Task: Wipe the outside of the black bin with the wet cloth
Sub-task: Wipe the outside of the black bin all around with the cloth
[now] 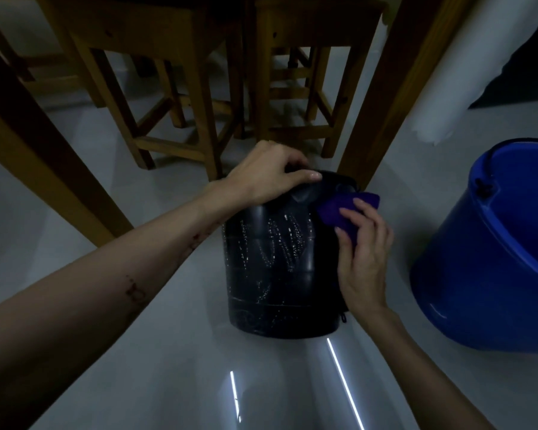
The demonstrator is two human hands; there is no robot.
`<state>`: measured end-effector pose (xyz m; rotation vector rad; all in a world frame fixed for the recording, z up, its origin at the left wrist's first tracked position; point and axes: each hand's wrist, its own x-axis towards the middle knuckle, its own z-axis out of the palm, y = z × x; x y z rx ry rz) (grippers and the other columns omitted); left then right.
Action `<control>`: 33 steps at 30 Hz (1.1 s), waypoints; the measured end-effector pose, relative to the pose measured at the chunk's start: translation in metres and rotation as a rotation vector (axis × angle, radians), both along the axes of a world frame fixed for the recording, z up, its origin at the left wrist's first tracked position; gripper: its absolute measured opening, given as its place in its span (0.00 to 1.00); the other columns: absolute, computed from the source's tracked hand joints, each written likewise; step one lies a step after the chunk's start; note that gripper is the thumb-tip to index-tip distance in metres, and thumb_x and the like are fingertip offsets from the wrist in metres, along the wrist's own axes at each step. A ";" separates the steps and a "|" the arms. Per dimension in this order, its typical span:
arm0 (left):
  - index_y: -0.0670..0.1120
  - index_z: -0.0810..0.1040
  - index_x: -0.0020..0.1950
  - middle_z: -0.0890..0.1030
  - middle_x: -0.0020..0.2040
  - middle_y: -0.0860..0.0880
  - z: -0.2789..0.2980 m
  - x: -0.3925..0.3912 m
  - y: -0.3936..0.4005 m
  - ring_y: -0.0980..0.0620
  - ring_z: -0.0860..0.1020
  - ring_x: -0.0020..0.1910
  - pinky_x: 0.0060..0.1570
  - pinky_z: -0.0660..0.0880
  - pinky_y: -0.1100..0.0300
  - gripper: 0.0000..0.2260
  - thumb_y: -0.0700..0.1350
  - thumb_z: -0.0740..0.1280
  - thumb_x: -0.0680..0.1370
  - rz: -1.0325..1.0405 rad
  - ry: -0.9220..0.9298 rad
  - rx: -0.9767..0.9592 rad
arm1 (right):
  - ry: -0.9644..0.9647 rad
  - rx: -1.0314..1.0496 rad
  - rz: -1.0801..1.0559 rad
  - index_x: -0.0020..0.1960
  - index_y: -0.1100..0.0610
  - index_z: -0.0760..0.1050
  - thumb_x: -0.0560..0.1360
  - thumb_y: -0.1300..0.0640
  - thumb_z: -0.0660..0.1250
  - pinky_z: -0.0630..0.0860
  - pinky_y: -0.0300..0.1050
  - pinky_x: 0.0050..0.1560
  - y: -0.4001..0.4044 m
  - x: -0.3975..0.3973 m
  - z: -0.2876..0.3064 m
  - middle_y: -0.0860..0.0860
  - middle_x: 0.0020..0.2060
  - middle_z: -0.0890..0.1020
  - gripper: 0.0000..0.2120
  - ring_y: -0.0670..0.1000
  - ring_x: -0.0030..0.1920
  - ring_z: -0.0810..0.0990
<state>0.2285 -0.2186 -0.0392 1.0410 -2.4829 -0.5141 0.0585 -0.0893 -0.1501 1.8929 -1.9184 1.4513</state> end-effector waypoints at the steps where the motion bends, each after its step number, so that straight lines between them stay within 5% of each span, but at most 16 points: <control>1: 0.52 0.76 0.65 0.81 0.57 0.52 0.000 0.004 -0.002 0.61 0.76 0.53 0.46 0.69 0.73 0.17 0.56 0.61 0.80 -0.010 -0.036 0.049 | -0.009 0.018 0.009 0.65 0.55 0.70 0.81 0.56 0.60 0.56 0.36 0.69 -0.003 0.002 -0.001 0.56 0.67 0.71 0.14 0.59 0.64 0.69; 4: 0.58 0.73 0.67 0.79 0.59 0.56 -0.004 0.015 -0.005 0.62 0.75 0.53 0.46 0.69 0.73 0.14 0.54 0.57 0.82 -0.004 -0.058 0.171 | -0.007 0.038 0.054 0.65 0.55 0.69 0.81 0.55 0.60 0.54 0.30 0.68 -0.004 0.012 -0.005 0.56 0.67 0.71 0.14 0.58 0.64 0.68; 8: 0.58 0.74 0.67 0.77 0.56 0.61 -0.007 0.012 -0.003 0.65 0.74 0.54 0.44 0.66 0.81 0.14 0.52 0.59 0.82 0.015 0.000 0.172 | 0.071 -0.008 0.084 0.65 0.55 0.70 0.80 0.57 0.61 0.57 0.34 0.69 0.002 0.022 -0.009 0.55 0.67 0.71 0.14 0.59 0.62 0.68; 13: 0.62 0.72 0.67 0.79 0.63 0.56 -0.011 0.002 -0.007 0.55 0.75 0.62 0.61 0.73 0.53 0.15 0.57 0.58 0.81 0.057 -0.038 0.137 | 0.294 -0.071 0.176 0.64 0.54 0.71 0.77 0.59 0.65 0.69 0.52 0.65 0.023 0.028 -0.031 0.53 0.66 0.72 0.16 0.60 0.61 0.69; 20: 0.61 0.72 0.68 0.78 0.64 0.55 -0.009 -0.007 -0.003 0.53 0.75 0.64 0.63 0.72 0.47 0.15 0.56 0.58 0.81 0.036 -0.031 0.160 | 0.494 -0.066 0.327 0.65 0.54 0.71 0.76 0.60 0.66 0.72 0.56 0.61 0.070 0.020 -0.072 0.50 0.69 0.70 0.18 0.60 0.65 0.69; 23: 0.60 0.73 0.67 0.78 0.63 0.55 -0.009 -0.011 -0.002 0.54 0.75 0.63 0.63 0.72 0.51 0.16 0.56 0.59 0.81 0.026 -0.021 0.151 | 0.565 -0.066 0.376 0.66 0.53 0.70 0.76 0.62 0.67 0.70 0.53 0.65 0.086 0.016 -0.089 0.49 0.71 0.69 0.19 0.60 0.64 0.72; 27: 0.49 0.75 0.65 0.78 0.58 0.51 -0.007 -0.007 0.001 0.59 0.74 0.55 0.49 0.67 0.73 0.20 0.58 0.64 0.77 0.052 0.093 0.072 | 0.639 -0.053 0.474 0.65 0.53 0.71 0.82 0.59 0.60 0.74 0.54 0.58 0.099 0.006 -0.083 0.49 0.70 0.70 0.13 0.58 0.66 0.70; 30: 0.54 0.76 0.60 0.76 0.57 0.53 -0.009 0.008 -0.002 0.59 0.67 0.57 0.56 0.66 0.62 0.18 0.62 0.57 0.79 0.086 0.062 0.081 | 0.538 -0.070 0.376 0.64 0.56 0.71 0.83 0.60 0.57 0.65 0.50 0.68 0.087 -0.001 -0.055 0.52 0.68 0.71 0.11 0.59 0.65 0.71; 33: 0.61 0.70 0.65 0.75 0.64 0.56 -0.016 0.019 0.000 0.55 0.68 0.63 0.63 0.65 0.49 0.15 0.60 0.53 0.82 0.036 0.004 0.230 | 0.218 -0.062 0.150 0.63 0.58 0.70 0.80 0.59 0.59 0.61 0.50 0.69 0.054 -0.009 -0.019 0.56 0.66 0.73 0.12 0.57 0.64 0.70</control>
